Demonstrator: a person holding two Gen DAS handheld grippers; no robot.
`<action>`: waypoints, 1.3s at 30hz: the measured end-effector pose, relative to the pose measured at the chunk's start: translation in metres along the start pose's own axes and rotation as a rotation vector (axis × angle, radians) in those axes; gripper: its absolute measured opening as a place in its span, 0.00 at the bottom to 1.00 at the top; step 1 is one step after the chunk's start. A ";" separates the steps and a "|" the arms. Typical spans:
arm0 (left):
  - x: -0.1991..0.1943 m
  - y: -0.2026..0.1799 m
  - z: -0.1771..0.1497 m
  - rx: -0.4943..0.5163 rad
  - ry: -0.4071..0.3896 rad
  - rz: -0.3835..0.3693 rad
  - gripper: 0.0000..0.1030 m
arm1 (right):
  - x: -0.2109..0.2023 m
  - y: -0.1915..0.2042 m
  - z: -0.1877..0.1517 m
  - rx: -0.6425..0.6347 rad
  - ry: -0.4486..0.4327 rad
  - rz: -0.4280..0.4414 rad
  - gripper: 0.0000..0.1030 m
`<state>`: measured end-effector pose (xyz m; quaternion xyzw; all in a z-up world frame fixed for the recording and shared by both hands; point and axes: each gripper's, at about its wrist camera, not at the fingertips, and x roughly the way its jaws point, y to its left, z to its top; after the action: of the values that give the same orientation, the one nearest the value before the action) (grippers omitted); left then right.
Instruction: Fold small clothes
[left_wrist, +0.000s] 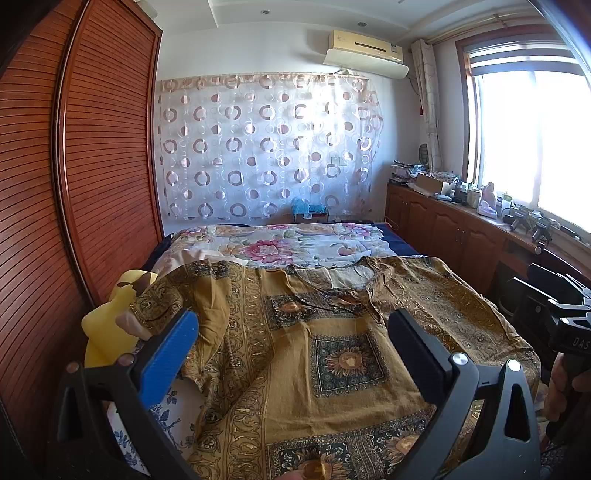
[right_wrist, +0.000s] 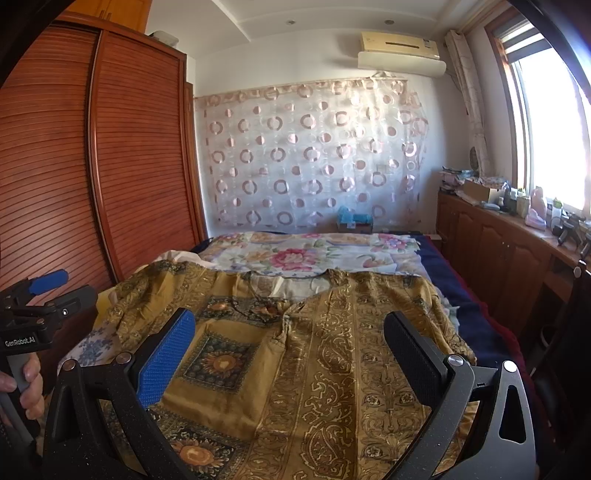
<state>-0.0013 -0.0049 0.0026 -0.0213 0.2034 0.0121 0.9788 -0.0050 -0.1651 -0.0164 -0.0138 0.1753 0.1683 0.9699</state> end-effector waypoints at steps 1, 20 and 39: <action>0.000 0.000 0.000 0.001 0.000 0.000 1.00 | 0.000 0.000 0.000 -0.001 0.000 0.000 1.00; -0.011 -0.001 0.006 0.003 -0.010 0.009 1.00 | -0.003 0.003 0.003 0.000 -0.001 0.000 1.00; -0.014 -0.002 0.009 0.005 -0.015 0.007 1.00 | -0.003 0.005 0.004 0.000 -0.002 0.000 1.00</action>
<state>-0.0102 -0.0070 0.0167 -0.0180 0.1961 0.0154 0.9803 -0.0078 -0.1605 -0.0111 -0.0139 0.1742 0.1682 0.9701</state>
